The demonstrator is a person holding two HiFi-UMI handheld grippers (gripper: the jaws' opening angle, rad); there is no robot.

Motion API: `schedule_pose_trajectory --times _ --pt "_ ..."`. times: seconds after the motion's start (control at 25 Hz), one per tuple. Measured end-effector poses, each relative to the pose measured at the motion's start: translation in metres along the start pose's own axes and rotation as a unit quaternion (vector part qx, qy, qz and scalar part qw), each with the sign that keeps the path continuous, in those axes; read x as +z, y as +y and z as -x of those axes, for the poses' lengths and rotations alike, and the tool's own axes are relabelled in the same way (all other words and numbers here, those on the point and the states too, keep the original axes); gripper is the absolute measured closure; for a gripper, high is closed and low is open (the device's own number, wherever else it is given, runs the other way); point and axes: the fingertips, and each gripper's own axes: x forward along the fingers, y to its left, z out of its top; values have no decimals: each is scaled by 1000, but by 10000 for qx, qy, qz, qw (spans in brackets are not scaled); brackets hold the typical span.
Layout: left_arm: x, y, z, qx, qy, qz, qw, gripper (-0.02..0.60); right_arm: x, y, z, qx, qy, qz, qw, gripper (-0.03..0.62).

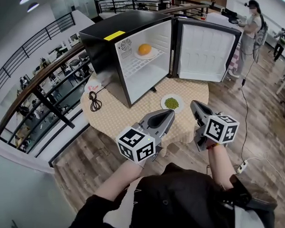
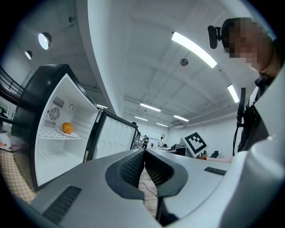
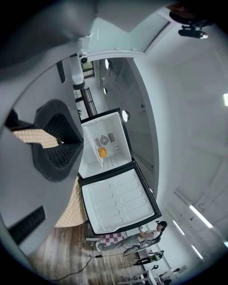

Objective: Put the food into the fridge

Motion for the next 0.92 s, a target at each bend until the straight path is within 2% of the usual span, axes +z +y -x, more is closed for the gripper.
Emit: schedule_pose_trajectory --times 0.4,0.68,0.92 --pt "5 -26 -26 10 -63 43 10000 569 12 -13 20 103 190 126 9997 579" --pt "7 -29 -29 171 -154 83 9997 569 11 -5 21 379 285 142 9988 579" --pt "4 -34 -34 208 -128 41 9997 569 14 -8 21 444 279 210 9984 579"
